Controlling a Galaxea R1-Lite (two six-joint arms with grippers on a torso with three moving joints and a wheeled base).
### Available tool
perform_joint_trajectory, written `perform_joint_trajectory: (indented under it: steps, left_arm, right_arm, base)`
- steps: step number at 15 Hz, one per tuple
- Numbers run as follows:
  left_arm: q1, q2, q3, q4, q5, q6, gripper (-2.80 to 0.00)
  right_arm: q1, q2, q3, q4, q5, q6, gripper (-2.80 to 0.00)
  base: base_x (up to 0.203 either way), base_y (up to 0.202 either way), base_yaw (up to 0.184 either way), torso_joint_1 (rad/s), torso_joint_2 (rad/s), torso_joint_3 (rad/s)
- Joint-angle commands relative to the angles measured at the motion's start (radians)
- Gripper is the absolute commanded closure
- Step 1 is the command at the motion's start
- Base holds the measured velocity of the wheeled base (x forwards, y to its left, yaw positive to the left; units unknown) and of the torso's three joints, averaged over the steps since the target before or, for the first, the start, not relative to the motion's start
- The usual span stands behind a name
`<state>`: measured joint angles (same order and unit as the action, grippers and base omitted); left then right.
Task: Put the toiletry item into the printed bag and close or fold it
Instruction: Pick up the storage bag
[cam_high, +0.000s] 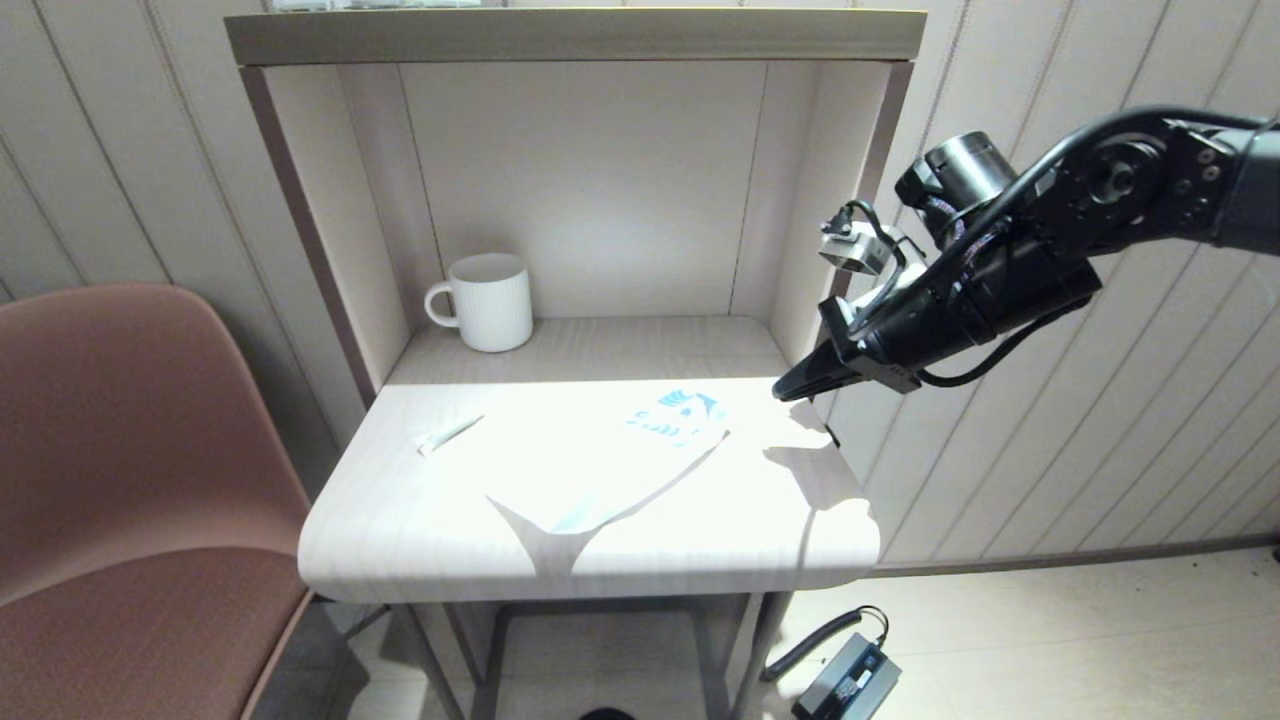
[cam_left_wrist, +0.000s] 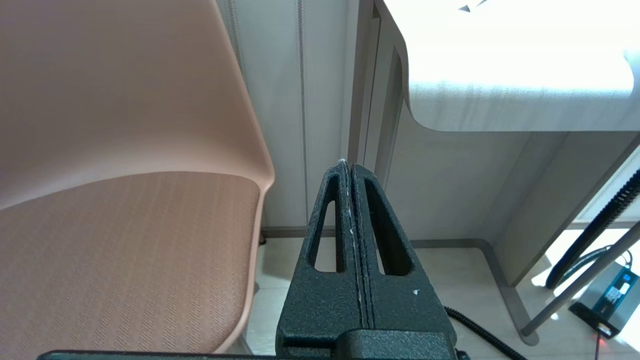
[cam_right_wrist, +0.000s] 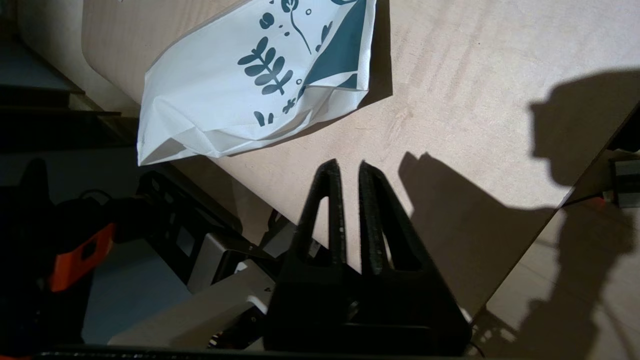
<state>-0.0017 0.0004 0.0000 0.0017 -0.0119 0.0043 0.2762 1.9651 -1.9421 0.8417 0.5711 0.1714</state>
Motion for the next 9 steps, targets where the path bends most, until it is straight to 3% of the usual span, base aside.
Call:
perform_joint_trajectory:
  steps: [1,7,9]
  left_arm:
    - [0.0,0.0,0.0,0.0,0.001,-0.001,0.0]
    - [0.0,0.0,0.0,0.0,0.0,-0.001,0.0]
    - [0.0,0.0,0.0,0.0,0.0,-0.001,0.0]
  right_arm:
    - [0.003,0.025,-0.001,0.003,-0.031,-0.008,-2.8]
    - [0.045,0.107,-0.005,-0.082,-0.02,-0.015,-2.8]
    - [0.059,0.141,-0.006,-0.174,-0.003,0.003,-2.8]
  base:
    - [0.0,0.0,0.0,0.0,0.0,0.0]
    - [0.0,0.0,0.0,0.0,0.0,0.0]
    - [0.0,0.0,0.0,0.0,0.0,0.0]
